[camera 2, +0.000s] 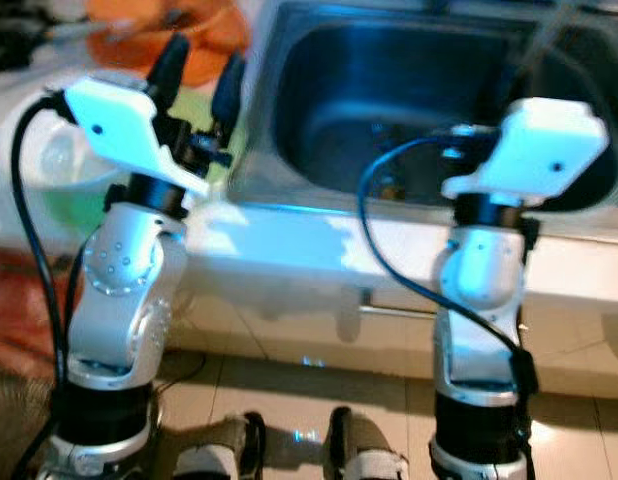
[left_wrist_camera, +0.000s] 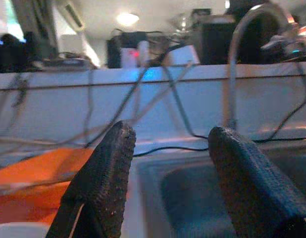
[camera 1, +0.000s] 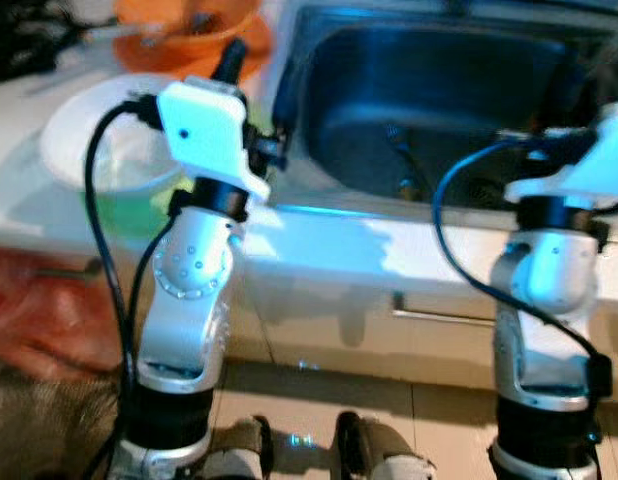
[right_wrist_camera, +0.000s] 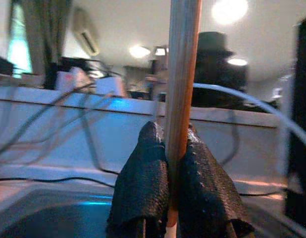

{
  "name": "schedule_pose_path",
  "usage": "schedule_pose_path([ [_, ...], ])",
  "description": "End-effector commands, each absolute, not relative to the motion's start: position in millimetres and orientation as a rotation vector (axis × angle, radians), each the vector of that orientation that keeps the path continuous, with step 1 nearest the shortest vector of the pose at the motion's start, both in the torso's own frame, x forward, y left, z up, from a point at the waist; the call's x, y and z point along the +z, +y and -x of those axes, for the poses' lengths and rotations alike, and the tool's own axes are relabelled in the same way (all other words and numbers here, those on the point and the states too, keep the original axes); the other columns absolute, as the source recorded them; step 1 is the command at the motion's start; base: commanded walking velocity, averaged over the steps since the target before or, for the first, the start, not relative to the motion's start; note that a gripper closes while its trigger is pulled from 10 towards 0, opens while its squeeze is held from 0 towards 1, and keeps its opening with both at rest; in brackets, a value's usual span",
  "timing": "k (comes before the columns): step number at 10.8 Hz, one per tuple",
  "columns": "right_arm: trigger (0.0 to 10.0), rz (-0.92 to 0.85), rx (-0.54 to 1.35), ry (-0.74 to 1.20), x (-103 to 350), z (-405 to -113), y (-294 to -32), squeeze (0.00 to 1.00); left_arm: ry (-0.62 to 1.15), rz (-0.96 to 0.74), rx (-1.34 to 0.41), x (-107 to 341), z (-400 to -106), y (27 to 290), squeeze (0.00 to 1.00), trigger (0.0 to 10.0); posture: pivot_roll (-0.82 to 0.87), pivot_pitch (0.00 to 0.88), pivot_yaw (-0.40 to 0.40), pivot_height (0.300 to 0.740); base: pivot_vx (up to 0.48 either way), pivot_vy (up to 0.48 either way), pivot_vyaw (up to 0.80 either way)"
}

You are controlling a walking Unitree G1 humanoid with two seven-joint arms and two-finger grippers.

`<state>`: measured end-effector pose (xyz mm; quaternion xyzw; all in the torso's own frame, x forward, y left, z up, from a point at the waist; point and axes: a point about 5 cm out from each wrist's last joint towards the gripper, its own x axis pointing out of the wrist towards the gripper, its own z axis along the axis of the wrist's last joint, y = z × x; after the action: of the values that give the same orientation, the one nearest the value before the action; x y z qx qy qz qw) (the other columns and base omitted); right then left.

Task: Kitchen organization

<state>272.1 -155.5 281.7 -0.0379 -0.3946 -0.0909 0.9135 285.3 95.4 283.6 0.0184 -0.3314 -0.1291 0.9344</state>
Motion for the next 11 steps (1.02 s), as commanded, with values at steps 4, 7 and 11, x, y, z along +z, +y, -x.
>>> schedule_pose_path([
  [4,10.0,0.07,-0.167,-0.809,282.3,-274.1,-154.6,0.0,-0.679,-0.037,-0.278,282.1,-283.2,93.1,0.0,10.0,0.1,0.257,0.0,0.74,0.0,0.0,0.0],
  [7,10.0,0.076,-0.155,-0.801,283.9,-283.3,-158.5,0.0,-0.532,-0.075,-0.424,250.6,-290.6,78.2,0.0,10.0,0.1,0.254,-0.01,0.74,0.0,0.0,0.0],
  [11,10.0,0.09,-0.143,-0.833,296.6,-307.1,-165.1,0.0,-0.448,-0.079,-0.565,235.1,-287.8,59.8,0.0,10.0,0.11,0.242,-0.023,0.74,0.0,0.0,0.0],
])
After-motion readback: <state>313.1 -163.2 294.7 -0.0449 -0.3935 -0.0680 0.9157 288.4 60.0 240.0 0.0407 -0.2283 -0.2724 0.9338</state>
